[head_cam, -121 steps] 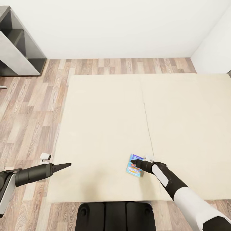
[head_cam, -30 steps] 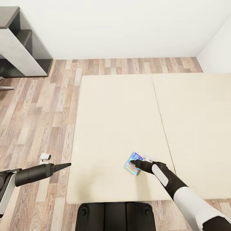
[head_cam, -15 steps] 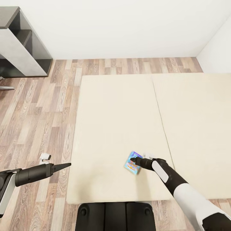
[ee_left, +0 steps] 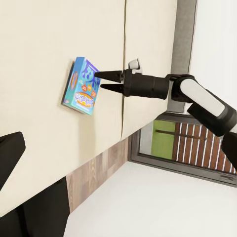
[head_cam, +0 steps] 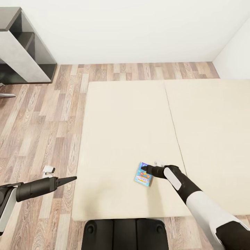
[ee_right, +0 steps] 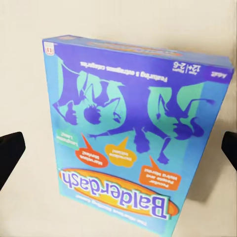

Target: Put all the toys in the child's room - the three board games (two on the bed and one on the table), the two jigsaw puzzles on the table, and the tennis ball on the table - inside the toy box on the table in the child's room.

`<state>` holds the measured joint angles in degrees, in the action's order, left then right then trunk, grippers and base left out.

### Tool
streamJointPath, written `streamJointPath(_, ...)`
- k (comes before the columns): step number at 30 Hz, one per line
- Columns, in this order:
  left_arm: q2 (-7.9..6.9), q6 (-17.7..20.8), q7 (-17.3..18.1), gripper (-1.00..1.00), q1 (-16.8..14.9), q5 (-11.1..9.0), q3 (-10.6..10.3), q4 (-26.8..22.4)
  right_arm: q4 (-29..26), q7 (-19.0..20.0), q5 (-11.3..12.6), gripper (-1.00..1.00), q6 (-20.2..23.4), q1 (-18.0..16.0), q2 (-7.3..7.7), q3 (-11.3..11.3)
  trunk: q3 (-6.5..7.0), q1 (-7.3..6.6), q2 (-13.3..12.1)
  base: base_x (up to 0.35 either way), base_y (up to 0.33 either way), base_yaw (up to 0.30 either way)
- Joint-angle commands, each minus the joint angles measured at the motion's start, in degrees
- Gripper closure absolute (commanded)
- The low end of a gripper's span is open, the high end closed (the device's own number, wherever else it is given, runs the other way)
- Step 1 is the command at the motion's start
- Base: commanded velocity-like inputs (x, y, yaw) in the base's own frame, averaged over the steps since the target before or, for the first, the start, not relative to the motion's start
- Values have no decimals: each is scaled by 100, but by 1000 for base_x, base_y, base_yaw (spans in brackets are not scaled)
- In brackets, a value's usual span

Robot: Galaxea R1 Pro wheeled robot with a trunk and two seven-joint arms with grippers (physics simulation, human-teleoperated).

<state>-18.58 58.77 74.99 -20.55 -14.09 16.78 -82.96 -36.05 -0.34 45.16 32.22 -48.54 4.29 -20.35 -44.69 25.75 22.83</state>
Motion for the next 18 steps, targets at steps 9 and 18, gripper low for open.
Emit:
streamJointPath(9,-37,47,7,-100,-1,-15,-1,-1,-11,-78,-11,-100,-9,-23,2,-35,-6,3,9,0,0,0)
streamJointPath(18,-41,47,7,-100,-1,-22,0,-1,-31,-87,-20,-100,-13,-24,1,-33,-6,3,9,0,0,0)
